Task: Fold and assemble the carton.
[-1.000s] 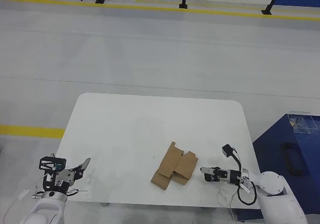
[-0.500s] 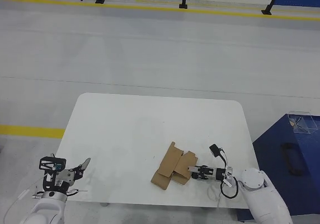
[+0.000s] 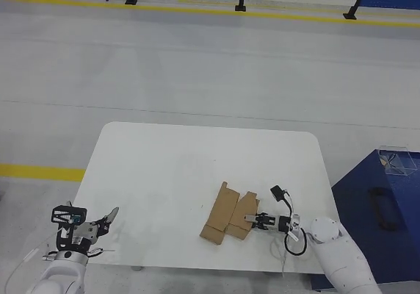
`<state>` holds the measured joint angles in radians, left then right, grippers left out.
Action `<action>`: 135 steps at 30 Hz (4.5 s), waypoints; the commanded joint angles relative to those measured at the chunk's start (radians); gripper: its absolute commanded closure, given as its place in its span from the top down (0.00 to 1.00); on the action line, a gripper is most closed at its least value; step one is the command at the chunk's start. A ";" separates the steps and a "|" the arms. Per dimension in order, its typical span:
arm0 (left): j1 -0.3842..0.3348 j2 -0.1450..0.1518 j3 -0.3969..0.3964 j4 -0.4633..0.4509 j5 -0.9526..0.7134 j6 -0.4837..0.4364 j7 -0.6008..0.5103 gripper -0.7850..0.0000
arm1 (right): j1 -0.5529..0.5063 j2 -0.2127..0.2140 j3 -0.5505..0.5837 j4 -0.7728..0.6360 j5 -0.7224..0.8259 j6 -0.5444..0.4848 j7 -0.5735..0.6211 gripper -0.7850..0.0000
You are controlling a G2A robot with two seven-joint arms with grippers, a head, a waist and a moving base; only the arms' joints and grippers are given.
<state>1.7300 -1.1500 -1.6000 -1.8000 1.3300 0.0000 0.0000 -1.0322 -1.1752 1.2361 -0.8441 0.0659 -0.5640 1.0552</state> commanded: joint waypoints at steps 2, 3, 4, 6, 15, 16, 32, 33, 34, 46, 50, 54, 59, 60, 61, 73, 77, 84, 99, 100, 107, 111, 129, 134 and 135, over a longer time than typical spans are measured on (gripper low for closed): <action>0.000 0.000 0.000 0.000 0.000 0.000 0.000 1.00 | -0.010 0.014 0.038 -0.038 0.053 -0.048 0.043 0.00; 0.000 0.000 0.000 0.000 0.000 0.000 0.000 1.00 | -0.019 0.020 0.056 -0.067 0.064 -0.062 0.052 0.00; 0.000 0.000 0.000 0.000 0.000 0.000 0.000 1.00 | -0.031 0.026 0.069 -0.108 0.083 -0.062 0.079 0.00; 0.000 0.000 0.000 0.000 0.000 0.000 0.000 1.00 | -0.051 0.039 0.095 -0.211 0.201 0.010 0.211 0.00; 0.000 0.000 0.000 0.000 0.000 0.000 0.000 1.00 | -0.099 0.105 0.272 -0.712 0.404 0.258 0.459 0.00; 0.000 0.000 0.000 0.000 0.000 0.000 0.000 1.00 | -0.088 0.109 0.283 -0.751 0.409 0.270 0.467 0.00; 0.000 0.000 0.000 0.000 0.000 0.000 0.000 1.00 | 0.070 0.125 0.281 -0.968 0.567 0.451 0.481 0.00; 0.000 0.000 0.000 0.000 0.000 0.000 0.000 1.00 | 0.070 0.125 0.281 -0.968 0.567 0.451 0.481 0.00; 0.000 0.000 0.000 0.000 0.000 0.000 0.000 1.00 | 0.070 0.125 0.281 -0.968 0.567 0.451 0.481 0.00; 0.000 0.000 0.000 0.000 0.000 0.000 0.000 1.00 | 0.070 0.125 0.281 -0.968 0.567 0.451 0.481 0.00; 0.000 0.000 0.000 0.000 0.000 0.000 0.000 1.00 | 0.070 0.125 0.281 -0.968 0.567 0.451 0.481 0.00; 0.000 0.000 0.000 0.000 0.000 0.000 0.000 1.00 | 0.070 0.125 0.281 -0.968 0.567 0.451 0.481 0.00; 0.000 0.000 0.000 0.000 0.000 0.000 0.000 1.00 | 0.041 0.115 0.233 -0.948 0.749 0.483 0.477 0.00; 0.000 0.000 0.000 0.000 0.000 0.000 0.000 1.00 | 0.035 0.111 0.209 -0.928 0.823 0.489 0.481 0.00; 0.000 0.000 0.000 0.000 0.000 0.000 0.000 1.00 | 0.033 0.105 0.178 -0.910 0.905 0.504 0.481 0.00; 0.000 0.000 0.000 0.000 0.000 0.000 0.000 1.00 | 0.041 0.023 -0.250 -0.726 1.600 0.890 0.439 0.00; 0.000 0.000 0.000 0.000 0.000 0.000 0.000 1.00 | 0.073 -0.008 -0.379 -0.697 1.873 1.047 0.282 0.00; 0.000 0.000 0.000 0.000 0.000 0.000 0.000 1.00 | 0.050 -0.060 -0.534 -0.674 2.286 1.286 0.043 0.00; 0.000 0.000 0.000 0.000 0.000 0.000 0.000 1.00 | 0.028 -0.104 -0.402 -0.674 2.125 1.305 0.019 0.00; 0.000 0.000 0.000 0.000 0.000 0.000 0.000 1.00 | 0.032 -0.104 -0.377 -0.673 1.987 1.228 0.101 0.00; 0.000 0.000 0.000 0.000 0.000 0.000 0.000 1.00 | 0.100 -0.076 -0.218 -0.600 1.307 0.702 0.481 0.00; 0.000 0.000 0.000 0.000 0.000 0.000 0.000 1.00 | 0.092 -0.047 -0.086 -0.697 1.109 0.442 0.481 0.00; 0.000 0.000 0.000 0.000 0.000 0.000 0.000 1.00 | -0.103 0.017 0.308 -1.062 0.604 0.054 0.256 0.00; 0.000 0.000 0.000 0.000 0.000 0.000 0.000 1.00 | -0.103 0.017 0.308 -1.062 0.604 0.054 0.256 0.00; 0.000 0.000 0.000 0.000 0.000 0.000 0.000 1.00 | -0.103 0.017 0.308 -1.062 0.604 0.054 0.256 0.00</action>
<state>1.7300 -1.1500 -1.6000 -1.8000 1.3300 0.0000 0.0000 -1.1356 -1.1583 1.5446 -1.9065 0.6699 -0.5094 1.3113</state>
